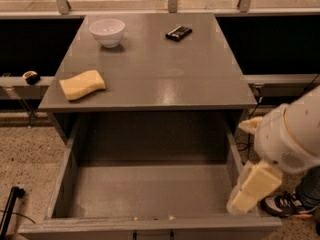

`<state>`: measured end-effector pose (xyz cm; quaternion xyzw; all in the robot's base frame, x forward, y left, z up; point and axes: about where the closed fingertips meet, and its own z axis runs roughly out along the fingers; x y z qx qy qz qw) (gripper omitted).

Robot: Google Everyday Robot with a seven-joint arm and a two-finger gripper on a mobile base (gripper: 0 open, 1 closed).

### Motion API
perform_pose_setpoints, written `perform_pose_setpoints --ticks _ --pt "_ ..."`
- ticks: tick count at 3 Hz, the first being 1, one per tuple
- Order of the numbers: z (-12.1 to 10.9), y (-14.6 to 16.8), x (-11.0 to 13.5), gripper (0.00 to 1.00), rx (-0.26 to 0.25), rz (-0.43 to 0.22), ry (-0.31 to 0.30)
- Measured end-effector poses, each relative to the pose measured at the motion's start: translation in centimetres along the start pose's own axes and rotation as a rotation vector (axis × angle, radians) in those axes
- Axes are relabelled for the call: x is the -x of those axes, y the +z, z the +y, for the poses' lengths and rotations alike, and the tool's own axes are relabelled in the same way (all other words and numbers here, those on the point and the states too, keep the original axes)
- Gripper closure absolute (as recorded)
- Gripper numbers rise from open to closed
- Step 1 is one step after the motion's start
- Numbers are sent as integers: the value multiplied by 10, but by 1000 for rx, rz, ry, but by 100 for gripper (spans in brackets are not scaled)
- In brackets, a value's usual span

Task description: Close top drawer

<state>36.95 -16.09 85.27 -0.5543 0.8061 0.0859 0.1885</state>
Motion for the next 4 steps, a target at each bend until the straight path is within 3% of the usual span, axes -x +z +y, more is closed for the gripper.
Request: perform_pose_setpoints --ticks 1,2,3,4 --pt "14 27 -18 0 17 -9 -22" --pt "12 52 -35 0 47 -18 -27" --pt "10 98 -50 0 58 -46 -133" --pt "17 121 -53 0 12 -87 -258"
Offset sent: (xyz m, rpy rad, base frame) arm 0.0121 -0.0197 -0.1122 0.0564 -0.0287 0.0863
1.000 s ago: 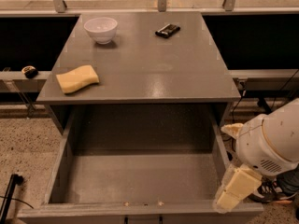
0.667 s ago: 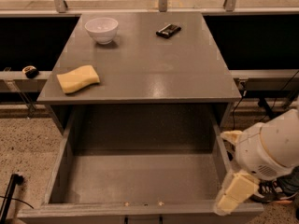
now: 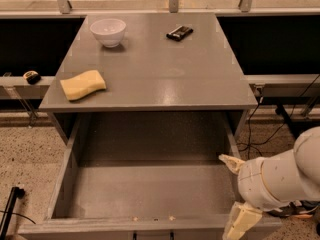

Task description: Close top drawer

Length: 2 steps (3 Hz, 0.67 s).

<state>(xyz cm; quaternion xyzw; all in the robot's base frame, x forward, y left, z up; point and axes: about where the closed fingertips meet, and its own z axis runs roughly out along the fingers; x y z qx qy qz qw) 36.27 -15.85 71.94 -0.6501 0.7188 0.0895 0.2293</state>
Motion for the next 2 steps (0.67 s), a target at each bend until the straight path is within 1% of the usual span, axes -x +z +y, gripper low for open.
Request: perform_pose_setpoints --ticks 1,2 --pt "7 15 0 0 -13 -49 -127" --pt "8 33 -11 19 -11 -45 -202"
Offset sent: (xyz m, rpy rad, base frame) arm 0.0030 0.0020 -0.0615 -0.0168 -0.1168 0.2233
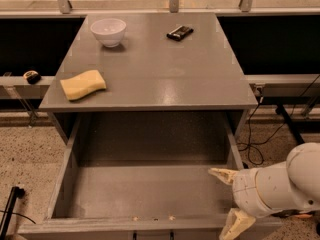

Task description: Close top drawer

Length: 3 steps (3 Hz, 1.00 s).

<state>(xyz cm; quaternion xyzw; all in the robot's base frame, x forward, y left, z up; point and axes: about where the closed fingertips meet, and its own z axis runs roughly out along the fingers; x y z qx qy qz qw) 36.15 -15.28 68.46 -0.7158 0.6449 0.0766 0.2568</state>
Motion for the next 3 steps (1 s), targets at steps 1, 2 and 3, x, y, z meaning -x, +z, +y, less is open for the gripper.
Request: perform_pose_setpoints --ticks 1,2,3 --pt "0 5 -4 43 5 5 -6" --pt "0 4 -4 64 5 7 -7" --pt "-12 11 1 69 -14 24 -26"
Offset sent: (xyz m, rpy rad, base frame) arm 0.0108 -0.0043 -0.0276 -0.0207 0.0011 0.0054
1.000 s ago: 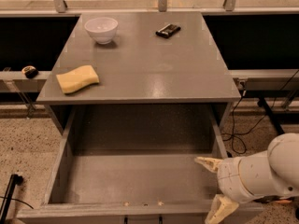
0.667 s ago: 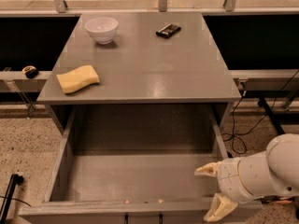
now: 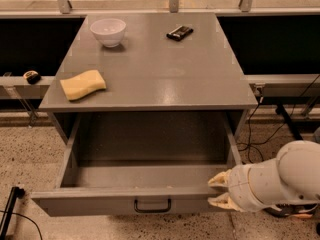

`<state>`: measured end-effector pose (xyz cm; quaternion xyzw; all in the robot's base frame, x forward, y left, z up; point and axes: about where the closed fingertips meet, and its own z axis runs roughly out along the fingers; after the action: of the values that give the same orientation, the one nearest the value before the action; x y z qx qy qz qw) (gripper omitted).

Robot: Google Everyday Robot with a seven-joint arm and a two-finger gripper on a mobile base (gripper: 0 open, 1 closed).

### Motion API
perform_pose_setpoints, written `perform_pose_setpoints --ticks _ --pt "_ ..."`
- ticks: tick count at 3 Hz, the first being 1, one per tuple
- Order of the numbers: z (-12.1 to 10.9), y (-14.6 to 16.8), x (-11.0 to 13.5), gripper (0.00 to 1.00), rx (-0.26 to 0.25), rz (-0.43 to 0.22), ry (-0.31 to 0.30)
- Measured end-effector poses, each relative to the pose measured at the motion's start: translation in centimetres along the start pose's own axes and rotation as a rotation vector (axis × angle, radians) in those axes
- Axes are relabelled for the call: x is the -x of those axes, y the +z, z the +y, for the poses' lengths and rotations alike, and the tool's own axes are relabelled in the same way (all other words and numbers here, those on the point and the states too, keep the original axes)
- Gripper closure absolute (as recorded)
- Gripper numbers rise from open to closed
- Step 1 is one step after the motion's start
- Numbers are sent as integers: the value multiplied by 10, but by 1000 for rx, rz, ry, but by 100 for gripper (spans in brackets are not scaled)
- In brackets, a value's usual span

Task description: Close top drawer

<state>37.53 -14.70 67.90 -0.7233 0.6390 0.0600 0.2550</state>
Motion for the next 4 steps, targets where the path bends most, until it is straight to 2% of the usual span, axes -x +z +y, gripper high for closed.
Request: perform_pose_setpoints --ticks 1,2,3,4 --pt "-14 9 5 55 -9 19 -14" --pt "-14 9 4 25 -9 19 -14" --pt "-14 9 4 2 -9 19 -14" --pt "-14 10 6 0 12 31 -18"
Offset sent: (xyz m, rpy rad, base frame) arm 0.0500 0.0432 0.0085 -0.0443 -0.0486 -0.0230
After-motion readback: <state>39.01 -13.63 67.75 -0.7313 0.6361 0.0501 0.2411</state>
